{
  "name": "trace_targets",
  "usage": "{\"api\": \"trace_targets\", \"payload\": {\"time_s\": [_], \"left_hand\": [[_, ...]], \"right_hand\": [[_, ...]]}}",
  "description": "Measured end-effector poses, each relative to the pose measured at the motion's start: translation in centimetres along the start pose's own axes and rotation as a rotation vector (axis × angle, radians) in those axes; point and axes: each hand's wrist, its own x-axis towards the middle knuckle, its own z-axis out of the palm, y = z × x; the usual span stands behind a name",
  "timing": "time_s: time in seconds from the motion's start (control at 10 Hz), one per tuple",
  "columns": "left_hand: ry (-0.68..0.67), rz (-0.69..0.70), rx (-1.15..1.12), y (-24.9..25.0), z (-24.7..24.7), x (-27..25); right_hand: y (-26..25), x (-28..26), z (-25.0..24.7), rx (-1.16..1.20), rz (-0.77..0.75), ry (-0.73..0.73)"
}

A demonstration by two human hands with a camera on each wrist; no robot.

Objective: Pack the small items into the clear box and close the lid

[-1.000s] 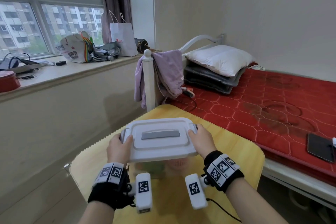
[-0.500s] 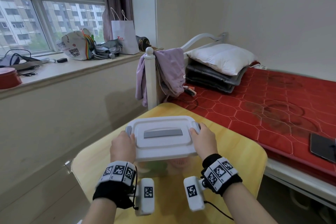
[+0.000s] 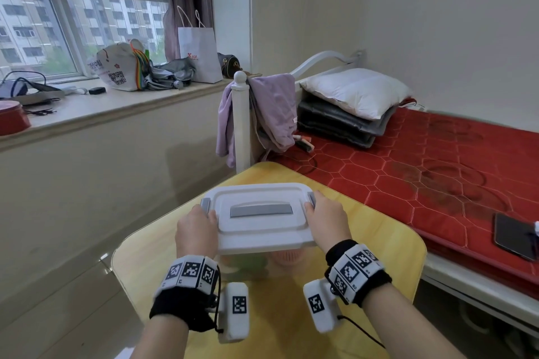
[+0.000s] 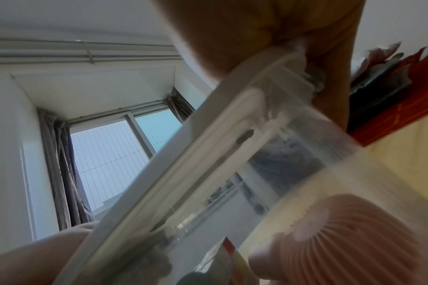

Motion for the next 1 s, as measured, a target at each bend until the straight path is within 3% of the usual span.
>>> {"api": "trace_targets", "payload": {"time_s": [0.1,0.2,0.3,0.6,0.8,0.9,1.0], "left_hand": [[-0.014,-0.030,-0.374,-0.9,-0.1,-0.9],[-0.179,-0.145,-0.858,-1.9,0.0,-1.6],[-0.208,-0.145,-0.923,-2.6,0.3,-1.5],[-0.251,-0.040,-0.899,-2.3,0.2,-0.4],[-0.344,-0.056,-0.616,-2.0,-2.3,-0.1],[-0.136,0.112,-0.586,-1.2,-6.8,-1.0],[0.054,0.327,-0.791,0.6,-13.1,-3.3]], "right_hand": [[0.5,-0.8,0.0,0.145,0.027,-0.008],[1.1,-1.4,0.2,0.552,0.188,-0.131],[1.3,-1.2,0.2,0.696,0.198,-0.206],[1.5,0.2,0.5,0.612,0.201,-0.281],[1.7,-0.7,-1.2,0.713,0.261,-0.391],[1.4,-2.4,-4.2,0.731,0.186,-0.283],[1.0,-4.7,-8.9,0.743,-0.018,0.064]]}}
